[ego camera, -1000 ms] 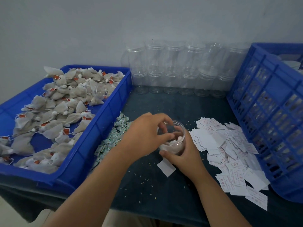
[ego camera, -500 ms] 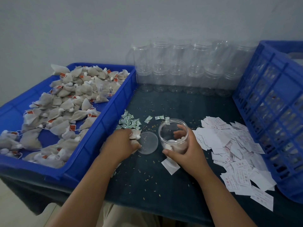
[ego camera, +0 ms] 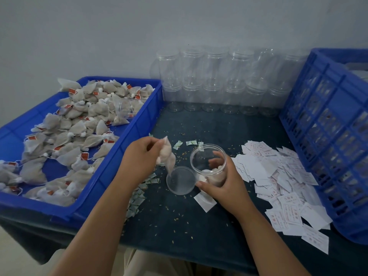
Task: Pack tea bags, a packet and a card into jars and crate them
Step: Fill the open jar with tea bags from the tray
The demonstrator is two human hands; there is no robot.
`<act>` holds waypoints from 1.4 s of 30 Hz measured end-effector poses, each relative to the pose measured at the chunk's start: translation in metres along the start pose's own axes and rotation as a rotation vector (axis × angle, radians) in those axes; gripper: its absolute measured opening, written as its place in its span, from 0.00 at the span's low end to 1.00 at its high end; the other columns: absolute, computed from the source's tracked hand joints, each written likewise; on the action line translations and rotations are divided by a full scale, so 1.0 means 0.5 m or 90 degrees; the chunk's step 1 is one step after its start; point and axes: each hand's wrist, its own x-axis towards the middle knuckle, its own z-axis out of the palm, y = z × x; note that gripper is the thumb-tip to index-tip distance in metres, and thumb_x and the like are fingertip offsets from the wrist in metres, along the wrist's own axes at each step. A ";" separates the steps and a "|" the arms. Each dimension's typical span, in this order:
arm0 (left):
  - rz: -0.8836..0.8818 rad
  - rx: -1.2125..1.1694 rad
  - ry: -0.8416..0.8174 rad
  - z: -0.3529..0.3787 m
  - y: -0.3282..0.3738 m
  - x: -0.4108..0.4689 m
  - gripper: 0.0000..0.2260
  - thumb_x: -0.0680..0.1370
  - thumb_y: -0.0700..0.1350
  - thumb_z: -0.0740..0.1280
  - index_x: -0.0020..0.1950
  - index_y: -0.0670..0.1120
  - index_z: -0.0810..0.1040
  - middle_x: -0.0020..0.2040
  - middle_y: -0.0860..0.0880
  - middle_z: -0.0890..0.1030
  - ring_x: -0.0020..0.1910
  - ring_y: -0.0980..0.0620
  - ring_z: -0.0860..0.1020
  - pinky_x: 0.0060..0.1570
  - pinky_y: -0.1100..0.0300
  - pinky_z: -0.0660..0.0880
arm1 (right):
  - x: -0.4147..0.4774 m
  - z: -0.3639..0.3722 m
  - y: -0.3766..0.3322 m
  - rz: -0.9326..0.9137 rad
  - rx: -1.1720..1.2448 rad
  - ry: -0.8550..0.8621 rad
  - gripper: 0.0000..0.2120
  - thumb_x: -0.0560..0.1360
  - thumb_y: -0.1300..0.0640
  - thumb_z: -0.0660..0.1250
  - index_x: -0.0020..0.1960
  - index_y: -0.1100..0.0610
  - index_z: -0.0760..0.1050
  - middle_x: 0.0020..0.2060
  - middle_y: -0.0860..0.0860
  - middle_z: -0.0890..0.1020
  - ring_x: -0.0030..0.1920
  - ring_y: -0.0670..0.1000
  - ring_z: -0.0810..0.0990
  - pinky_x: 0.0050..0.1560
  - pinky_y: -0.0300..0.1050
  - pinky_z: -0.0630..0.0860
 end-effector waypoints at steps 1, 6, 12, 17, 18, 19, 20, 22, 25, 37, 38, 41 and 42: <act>-0.010 -0.040 0.013 0.001 0.008 0.001 0.11 0.84 0.58 0.64 0.46 0.58 0.83 0.40 0.62 0.83 0.36 0.66 0.78 0.37 0.61 0.70 | 0.001 -0.001 -0.001 0.000 -0.002 -0.002 0.41 0.62 0.34 0.84 0.70 0.26 0.68 0.62 0.35 0.80 0.66 0.42 0.81 0.63 0.42 0.77; -0.053 -0.244 -0.046 0.009 0.062 -0.002 0.13 0.85 0.55 0.63 0.47 0.58 0.85 0.44 0.51 0.85 0.43 0.55 0.80 0.53 0.47 0.80 | 0.002 -0.002 -0.007 0.002 -0.006 -0.009 0.42 0.62 0.34 0.83 0.70 0.24 0.67 0.61 0.31 0.78 0.65 0.39 0.80 0.57 0.26 0.74; -0.013 -0.505 -0.233 0.012 0.124 -0.005 0.13 0.83 0.51 0.65 0.45 0.54 0.88 0.46 0.49 0.87 0.44 0.56 0.84 0.47 0.58 0.83 | 0.002 -0.002 -0.012 0.003 -0.001 -0.020 0.42 0.62 0.36 0.84 0.70 0.26 0.68 0.62 0.34 0.80 0.65 0.41 0.81 0.58 0.31 0.77; 0.020 -0.200 -0.322 0.030 0.144 -0.010 0.13 0.85 0.52 0.64 0.46 0.50 0.84 0.42 0.50 0.86 0.38 0.56 0.83 0.38 0.64 0.79 | -0.001 -0.002 -0.012 -0.005 0.013 -0.007 0.42 0.62 0.38 0.85 0.71 0.30 0.70 0.64 0.38 0.81 0.66 0.43 0.81 0.63 0.38 0.78; 0.054 -0.089 -0.329 0.035 0.146 -0.014 0.13 0.85 0.54 0.64 0.47 0.49 0.83 0.39 0.52 0.85 0.35 0.59 0.82 0.36 0.66 0.78 | -0.001 -0.003 -0.011 -0.005 0.016 -0.011 0.42 0.62 0.39 0.85 0.72 0.33 0.70 0.64 0.40 0.82 0.66 0.45 0.81 0.63 0.43 0.80; 0.087 -0.017 -0.326 0.042 0.143 -0.016 0.14 0.85 0.54 0.64 0.46 0.50 0.83 0.37 0.54 0.84 0.33 0.61 0.81 0.33 0.67 0.76 | 0.000 -0.003 -0.010 -0.008 0.017 -0.017 0.43 0.63 0.40 0.86 0.74 0.36 0.71 0.64 0.42 0.82 0.66 0.46 0.82 0.64 0.46 0.80; 0.104 0.008 -0.310 0.046 0.144 -0.017 0.13 0.85 0.54 0.64 0.46 0.50 0.82 0.35 0.56 0.83 0.31 0.61 0.81 0.31 0.68 0.76 | 0.000 -0.003 -0.009 -0.013 0.017 -0.024 0.43 0.64 0.41 0.86 0.75 0.38 0.71 0.65 0.42 0.82 0.67 0.46 0.82 0.64 0.45 0.80; 0.123 0.010 -0.258 0.051 0.146 -0.016 0.12 0.85 0.54 0.64 0.46 0.53 0.82 0.35 0.58 0.82 0.29 0.61 0.81 0.29 0.69 0.75 | 0.001 -0.003 -0.010 -0.023 0.020 -0.026 0.43 0.65 0.43 0.86 0.75 0.39 0.71 0.67 0.39 0.81 0.69 0.44 0.81 0.64 0.38 0.79; 0.146 0.014 -0.196 0.056 0.140 -0.007 0.05 0.83 0.52 0.67 0.50 0.59 0.82 0.42 0.59 0.83 0.32 0.59 0.82 0.30 0.69 0.75 | 0.001 -0.003 -0.012 -0.021 0.028 -0.006 0.41 0.66 0.45 0.87 0.73 0.33 0.71 0.68 0.34 0.80 0.69 0.39 0.79 0.63 0.29 0.75; 0.146 -0.092 -0.226 0.042 0.137 -0.006 0.06 0.78 0.49 0.76 0.52 0.60 0.85 0.48 0.59 0.86 0.43 0.56 0.86 0.44 0.59 0.82 | 0.000 -0.004 -0.014 -0.025 0.035 0.002 0.39 0.66 0.45 0.86 0.70 0.30 0.70 0.64 0.31 0.80 0.65 0.37 0.81 0.59 0.26 0.74; 0.186 -0.010 -0.221 0.048 0.139 -0.012 0.04 0.79 0.49 0.74 0.52 0.59 0.84 0.47 0.61 0.86 0.43 0.58 0.85 0.45 0.60 0.82 | 0.000 -0.005 -0.014 -0.030 0.035 0.002 0.39 0.66 0.46 0.86 0.70 0.30 0.71 0.64 0.32 0.81 0.65 0.37 0.81 0.60 0.26 0.74; 0.253 0.173 -0.192 0.058 0.146 -0.028 0.08 0.84 0.50 0.65 0.55 0.58 0.84 0.47 0.60 0.85 0.47 0.61 0.81 0.51 0.58 0.79 | 0.000 -0.005 -0.016 -0.028 0.035 -0.005 0.38 0.67 0.48 0.86 0.69 0.29 0.70 0.62 0.33 0.82 0.62 0.39 0.83 0.57 0.28 0.76; 0.272 0.233 -0.203 0.063 0.146 -0.034 0.10 0.85 0.50 0.61 0.57 0.58 0.82 0.50 0.59 0.84 0.52 0.61 0.79 0.57 0.56 0.76 | 0.000 -0.004 -0.017 -0.028 0.039 -0.007 0.38 0.68 0.48 0.86 0.70 0.30 0.71 0.62 0.34 0.82 0.62 0.40 0.84 0.57 0.29 0.78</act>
